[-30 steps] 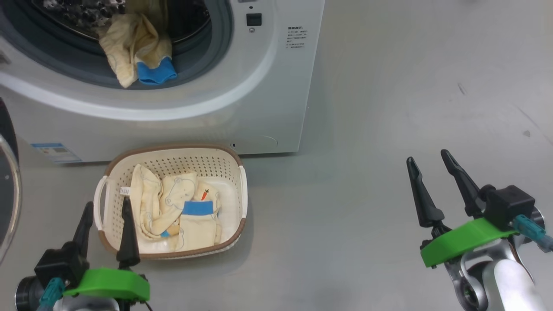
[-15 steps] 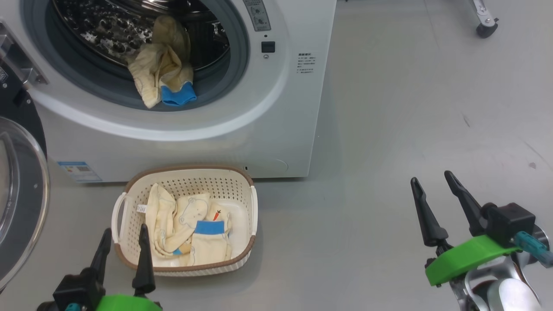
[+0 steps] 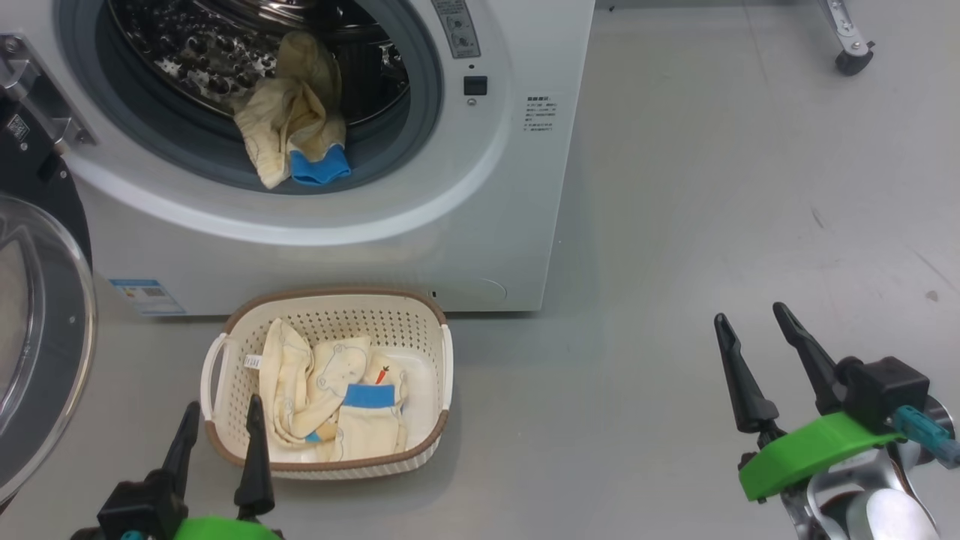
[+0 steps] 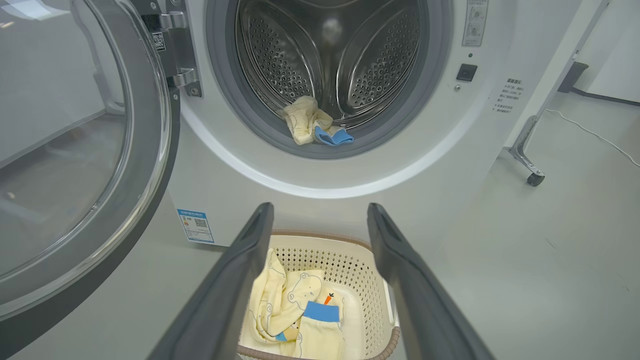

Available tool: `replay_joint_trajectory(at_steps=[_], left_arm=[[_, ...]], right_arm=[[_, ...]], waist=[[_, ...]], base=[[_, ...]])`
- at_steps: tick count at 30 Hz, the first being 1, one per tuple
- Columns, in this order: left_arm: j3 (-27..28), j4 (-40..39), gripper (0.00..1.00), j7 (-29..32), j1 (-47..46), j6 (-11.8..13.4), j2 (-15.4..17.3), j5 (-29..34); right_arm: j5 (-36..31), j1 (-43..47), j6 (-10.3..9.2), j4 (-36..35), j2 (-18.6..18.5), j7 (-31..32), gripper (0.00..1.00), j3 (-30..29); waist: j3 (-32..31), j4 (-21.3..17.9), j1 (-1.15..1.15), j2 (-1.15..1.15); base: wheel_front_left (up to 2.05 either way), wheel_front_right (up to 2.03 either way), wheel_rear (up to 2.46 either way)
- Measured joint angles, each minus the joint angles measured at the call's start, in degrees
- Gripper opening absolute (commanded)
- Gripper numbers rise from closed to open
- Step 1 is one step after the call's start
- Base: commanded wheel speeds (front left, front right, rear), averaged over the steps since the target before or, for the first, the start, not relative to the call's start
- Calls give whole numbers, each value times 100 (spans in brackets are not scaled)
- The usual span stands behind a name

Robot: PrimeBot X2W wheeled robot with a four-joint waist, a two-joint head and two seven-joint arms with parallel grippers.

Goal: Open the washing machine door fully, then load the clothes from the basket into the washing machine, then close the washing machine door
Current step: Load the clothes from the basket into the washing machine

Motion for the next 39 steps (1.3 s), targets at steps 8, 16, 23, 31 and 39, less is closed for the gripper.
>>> replay_joint_trajectory(at_steps=[8,16,23,31,39], left_arm=[[-22,18,100,0,-9,0,0,0],[-56,200,100,36,-179,-3,-2,-60],[-70,602,100,274,-729,-25,11,-183],[-10,1433,100,516,-1786,-289,43,-445],[201,2375,100,1058,-3058,-809,301,-853]], right_arm=[[3,19,0,-10,0,9,100,-3],[52,27,0,-29,0,10,100,21],[101,17,0,-52,0,13,100,94],[167,-180,0,-7,0,-71,100,163],[286,-549,0,219,0,-358,100,279]], waist=[[4,40,0,0],[61,50,0,0],[223,-46,1,0],[617,-251,1,0],[1116,-601,1,0]], base=[[0,0,0],[0,0,0],[0,0,0],[0,0,0],[0,0,0]])
